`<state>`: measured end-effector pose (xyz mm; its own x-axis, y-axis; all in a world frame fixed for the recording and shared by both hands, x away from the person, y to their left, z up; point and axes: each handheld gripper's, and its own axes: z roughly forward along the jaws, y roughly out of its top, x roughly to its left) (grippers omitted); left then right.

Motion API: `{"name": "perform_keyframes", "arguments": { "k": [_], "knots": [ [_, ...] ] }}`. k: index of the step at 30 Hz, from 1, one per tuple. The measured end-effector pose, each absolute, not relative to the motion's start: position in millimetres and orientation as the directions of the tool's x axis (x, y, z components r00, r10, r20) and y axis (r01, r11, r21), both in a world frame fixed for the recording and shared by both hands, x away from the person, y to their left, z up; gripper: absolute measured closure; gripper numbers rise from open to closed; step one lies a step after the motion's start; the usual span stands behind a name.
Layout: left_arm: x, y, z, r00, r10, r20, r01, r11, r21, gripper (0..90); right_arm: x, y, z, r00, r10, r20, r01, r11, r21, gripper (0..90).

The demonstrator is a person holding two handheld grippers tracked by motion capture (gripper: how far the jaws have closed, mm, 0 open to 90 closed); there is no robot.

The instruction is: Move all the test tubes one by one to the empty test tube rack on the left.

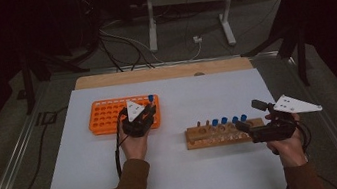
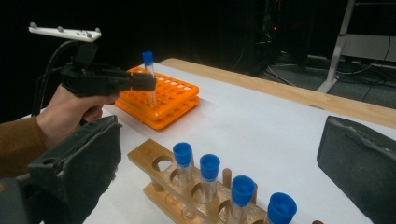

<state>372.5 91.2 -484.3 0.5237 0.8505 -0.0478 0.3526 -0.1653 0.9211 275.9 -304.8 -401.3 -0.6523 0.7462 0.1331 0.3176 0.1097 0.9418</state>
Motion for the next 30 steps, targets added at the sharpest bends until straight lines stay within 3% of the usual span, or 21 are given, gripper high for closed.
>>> {"name": "perform_keyframes", "arguments": {
  "k": [7, 11, 24, 30],
  "knots": [
    [370.8, 92.5, -499.0, 0.525, 0.85, -0.046, 0.403, -0.2, 0.893, 78.8, 276.3, -304.9, -402.2, -0.652, 0.745, 0.138, 0.323, 0.109, 0.94, 0.1],
    [369.7, 87.4, -502.1, 0.538, 0.843, 0.011, 0.411, -0.274, 0.87, 78.9, 276.5, -304.8, -402.3, -0.654, 0.743, 0.138, 0.323, 0.109, 0.94, 0.1],
    [369.6, 91.9, -503.7, 0.538, 0.842, -0.035, 0.433, -0.241, 0.869, 77.4, 276.5, -305.0, -402.1, -0.655, 0.743, 0.14, 0.327, 0.112, 0.938, 0.1],
    [365.9, 93.4, -500.0, 0.526, 0.849, -0.05, 0.433, -0.217, 0.875, 60.2, 277.7, -307.2, -403.6, -0.649, 0.746, 0.151, 0.337, 0.104, 0.936, 0.1]
  ]
}}
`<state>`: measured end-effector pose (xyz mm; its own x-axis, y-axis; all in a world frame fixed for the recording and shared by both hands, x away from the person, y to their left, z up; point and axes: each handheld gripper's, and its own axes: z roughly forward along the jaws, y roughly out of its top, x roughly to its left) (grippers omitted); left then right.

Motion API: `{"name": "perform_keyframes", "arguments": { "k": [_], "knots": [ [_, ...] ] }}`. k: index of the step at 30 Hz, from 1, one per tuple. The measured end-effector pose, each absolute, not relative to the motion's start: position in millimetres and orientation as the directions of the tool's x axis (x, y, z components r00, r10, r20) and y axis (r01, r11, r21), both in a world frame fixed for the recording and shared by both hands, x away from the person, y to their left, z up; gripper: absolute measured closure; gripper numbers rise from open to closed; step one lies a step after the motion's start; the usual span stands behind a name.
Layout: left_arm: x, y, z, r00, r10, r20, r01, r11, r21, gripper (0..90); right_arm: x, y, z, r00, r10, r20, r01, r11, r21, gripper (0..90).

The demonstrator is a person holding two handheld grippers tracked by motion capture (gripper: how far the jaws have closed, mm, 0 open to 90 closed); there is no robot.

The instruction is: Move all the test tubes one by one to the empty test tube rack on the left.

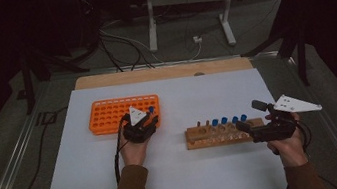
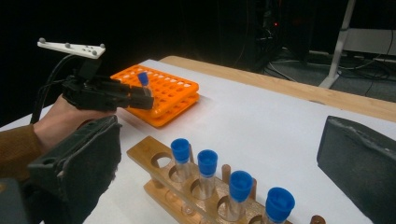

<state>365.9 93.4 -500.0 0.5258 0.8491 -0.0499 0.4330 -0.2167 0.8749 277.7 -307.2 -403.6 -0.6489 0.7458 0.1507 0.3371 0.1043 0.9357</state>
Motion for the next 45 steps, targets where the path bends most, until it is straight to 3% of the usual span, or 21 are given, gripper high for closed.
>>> {"name": "perform_keyframes", "arguments": {
  "k": [5, 15, 22, 33, 38, 42, 45],
  "knots": [
    [361.5, 98.4, -494.0, 0.534, 0.838, -0.109, 0.449, -0.172, 0.877, 51.5, 278.1, -308.0, -404.5, -0.647, 0.747, 0.152, 0.339, 0.103, 0.935, 0.1],
    [339.4, 105.2, -473.3, 0.542, 0.826, -0.155, 0.424, -0.109, 0.899, 17.7, 282.9, -317.5, -413.7, -0.621, 0.765, 0.173, 0.361, 0.083, 0.929, 0.1],
    [320.6, 108.9, -461.2, 0.563, 0.811, -0.162, 0.401, -0.097, 0.911, 2.8, 287.1, -321.4, -421.2, -0.595, 0.787, 0.162, 0.385, 0.102, 0.917, 3.6],
    [306.1, 122.0, -448.0, 0.555, 0.812, -0.18, 0.395, -0.066, 0.916, 0.9, 289.0, -322.7, -424.4, -0.589, 0.787, 0.187, 0.399, 0.082, 0.913, 9.2],
    [300.1, 122.4, -442.3, 0.569, 0.805, -0.169, 0.375, -0.072, 0.924, 0.9, 289.6, -324.9, -427.9, -0.593, 0.784, 0.186, 0.401, 0.087, 0.912, 16.5],
    [297.4, 122.7, -442.2, 0.579, 0.799, -0.158, 0.365, -0.081, 0.927, 0.9, 291.1, -324.7, -433.3, -0.587, 0.793, 0.164, 0.41, 0.116, 0.905, 26.3],
    [296.3, 122.1, -442.4, 0.588, 0.793, -0.157, 0.36, -0.082, 0.929, 0.9, 292.0, -324.1, -438.0, -0.593, 0.791, 0.153, 0.411, 0.133, 0.902, 39.7]
  ]
}}
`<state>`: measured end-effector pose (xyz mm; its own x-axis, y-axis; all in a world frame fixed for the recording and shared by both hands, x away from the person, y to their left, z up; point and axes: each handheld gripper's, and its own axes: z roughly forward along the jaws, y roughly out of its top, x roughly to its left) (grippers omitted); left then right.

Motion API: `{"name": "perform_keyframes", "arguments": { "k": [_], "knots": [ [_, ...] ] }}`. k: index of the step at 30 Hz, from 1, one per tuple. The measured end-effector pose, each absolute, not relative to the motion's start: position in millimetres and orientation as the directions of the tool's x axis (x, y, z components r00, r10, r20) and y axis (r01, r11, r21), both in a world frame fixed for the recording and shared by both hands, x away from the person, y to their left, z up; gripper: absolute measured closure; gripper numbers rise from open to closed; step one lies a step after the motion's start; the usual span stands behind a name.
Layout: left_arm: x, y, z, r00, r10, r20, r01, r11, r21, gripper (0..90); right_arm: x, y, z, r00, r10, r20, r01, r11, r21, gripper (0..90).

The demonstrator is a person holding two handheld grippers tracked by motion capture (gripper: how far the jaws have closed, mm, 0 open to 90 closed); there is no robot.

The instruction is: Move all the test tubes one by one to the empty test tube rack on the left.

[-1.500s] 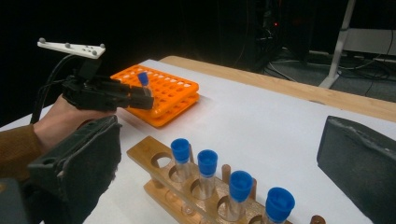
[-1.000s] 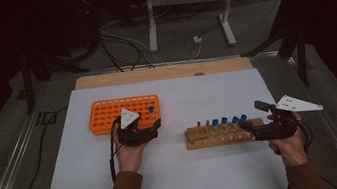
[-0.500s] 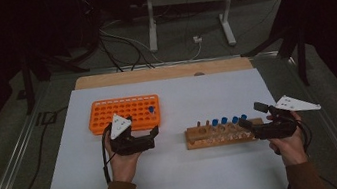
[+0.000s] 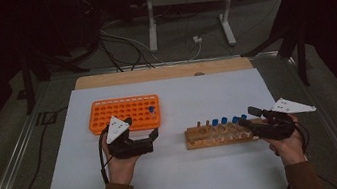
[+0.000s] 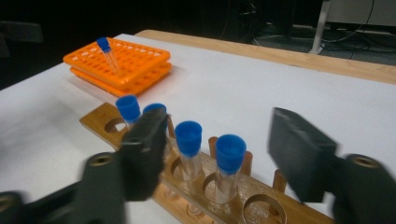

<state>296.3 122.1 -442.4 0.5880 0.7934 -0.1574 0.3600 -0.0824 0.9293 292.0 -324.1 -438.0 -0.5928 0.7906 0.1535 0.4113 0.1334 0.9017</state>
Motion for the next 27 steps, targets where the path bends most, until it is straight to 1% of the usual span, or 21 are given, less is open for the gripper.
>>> {"name": "perform_keyframes", "arguments": {
  "k": [1, 2, 7, 10, 15, 17, 23, 27],
  "knots": [
    [296.2, 121.8, -442.4, 0.589, 0.793, -0.155, 0.358, -0.084, 0.93, 0.9, 292.5, -323.8, -440.1, -0.585, 0.799, 0.14, 0.412, 0.145, 0.899, 46.1],
    [296.3, 121.5, -442.3, 0.591, 0.792, -0.155, 0.357, -0.085, 0.93, 0.9, 292.5, -323.8, -440.1, -0.585, 0.799, 0.14, 0.412, 0.145, 0.899, 46.1],
    [296.6, 121.4, -443.3, 0.588, 0.794, -0.151, 0.357, -0.088, 0.93, 0.9, 292.6, -324.8, -444.9, -0.585, 0.803, 0.113, 0.41, 0.173, 0.895, 67.8],
    [297.0, 121.9, -443.9, 0.586, 0.796, -0.154, 0.358, -0.084, 0.93, 0.9, 292.7, -323.2, -447.2, -0.586, 0.806, 0.087, 0.407, 0.2, 0.891, 74.4],
    [296.9, 122.4, -444.3, 0.582, 0.798, -0.158, 0.361, -0.079, 0.929, 0.9, 292.8, -321.9, -449.3, -0.59, 0.804, 0.081, 0.405, 0.207, 0.89, 74.7],
    [296.8, 122.5, -444.3, 0.582, 0.797, -0.159, 0.361, -0.078, 0.929, 0.9, 294.3, -320.9, -451.9, -0.581, 0.81, 0.082, 0.421, 0.213, 0.882, 70.6],
    [296.7, 121.9, -444.3, 0.586, 0.796, -0.152, 0.36, -0.088, 0.929, 0.9, 297.7, -315.9, -461.7, -0.576, 0.814, 0.079, 0.453, 0.238, 0.859, 73.4],
    [296.6, 120.7, -444.8, 0.588, 0.793, -0.155, 0.363, -0.087, 0.928, 0.9, 297.1, -313.6, -462.2, -0.576, 0.814, 0.071, 0.448, 0.243, 0.86, 75.4]
  ]
}}
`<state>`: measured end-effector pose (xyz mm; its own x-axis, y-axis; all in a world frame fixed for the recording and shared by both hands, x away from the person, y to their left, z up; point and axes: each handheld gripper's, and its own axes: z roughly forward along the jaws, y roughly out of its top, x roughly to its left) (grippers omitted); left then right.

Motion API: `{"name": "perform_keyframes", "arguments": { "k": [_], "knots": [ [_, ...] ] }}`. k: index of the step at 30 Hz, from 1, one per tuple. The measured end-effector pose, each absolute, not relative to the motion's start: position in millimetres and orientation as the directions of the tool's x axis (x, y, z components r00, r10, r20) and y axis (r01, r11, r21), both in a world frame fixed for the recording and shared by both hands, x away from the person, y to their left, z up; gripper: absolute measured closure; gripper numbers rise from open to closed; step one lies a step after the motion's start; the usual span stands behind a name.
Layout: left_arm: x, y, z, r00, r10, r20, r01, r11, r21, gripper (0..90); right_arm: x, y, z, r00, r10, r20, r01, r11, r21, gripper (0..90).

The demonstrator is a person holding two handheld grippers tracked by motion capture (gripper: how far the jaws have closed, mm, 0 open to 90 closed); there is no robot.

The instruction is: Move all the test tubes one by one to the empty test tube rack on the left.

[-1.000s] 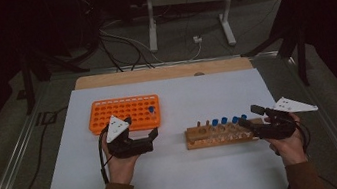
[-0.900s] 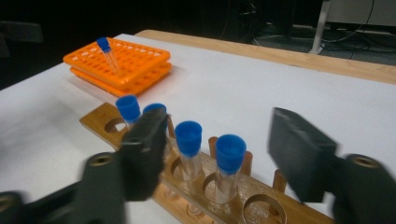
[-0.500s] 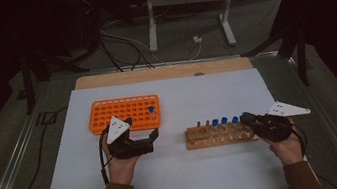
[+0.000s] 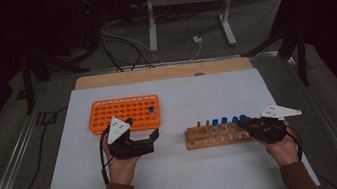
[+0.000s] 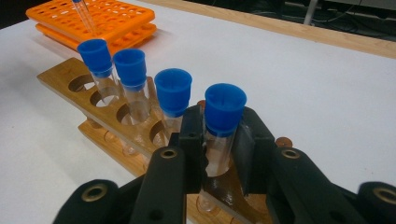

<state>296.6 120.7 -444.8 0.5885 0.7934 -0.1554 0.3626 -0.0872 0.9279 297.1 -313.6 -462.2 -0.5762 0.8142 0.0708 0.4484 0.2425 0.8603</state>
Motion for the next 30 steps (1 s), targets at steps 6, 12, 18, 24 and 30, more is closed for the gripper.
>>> {"name": "perform_keyframes", "arguments": {
  "k": [6, 12, 18, 24, 30],
  "knots": [
    [296.0, 119.7, -444.4, 0.595, 0.789, -0.155, 0.358, -0.087, 0.93, 0.9, 296.5, -315.5, -458.9, -0.567, 0.819, 0.087, 0.458, 0.226, 0.86, 76.6],
    [295.9, 116.9, -445.5, 0.607, 0.781, -0.15, 0.355, -0.098, 0.93, 0.9, 292.0, -318.2, -443.0, -0.565, 0.821, 0.087, 0.43, 0.203, 0.88, 76.7],
    [295.5, 114.7, -445.8, 0.614, 0.775, -0.147, 0.354, -0.104, 0.929, 0.9, 286.3, -318.8, -425.8, -0.56, 0.825, 0.08, 0.41, 0.192, 0.891, 76.8],
    [294.3, 112.0, -445.6, 0.622, 0.771, -0.136, 0.345, -0.114, 0.932, 0.9, 276.9, -317.6, -406.3, -0.565, 0.823, 0.063, 0.369, 0.183, 0.911, 76.8],
    [292.2, 105.9, -444.7, 0.635, 0.762, -0.124, 0.336, -0.128, 0.933, 0.9, 271.5, -313.5, -395.6, -0.597, 0.801, 0.055, 0.349, 0.198, 0.916, 76.8]
  ]
}}
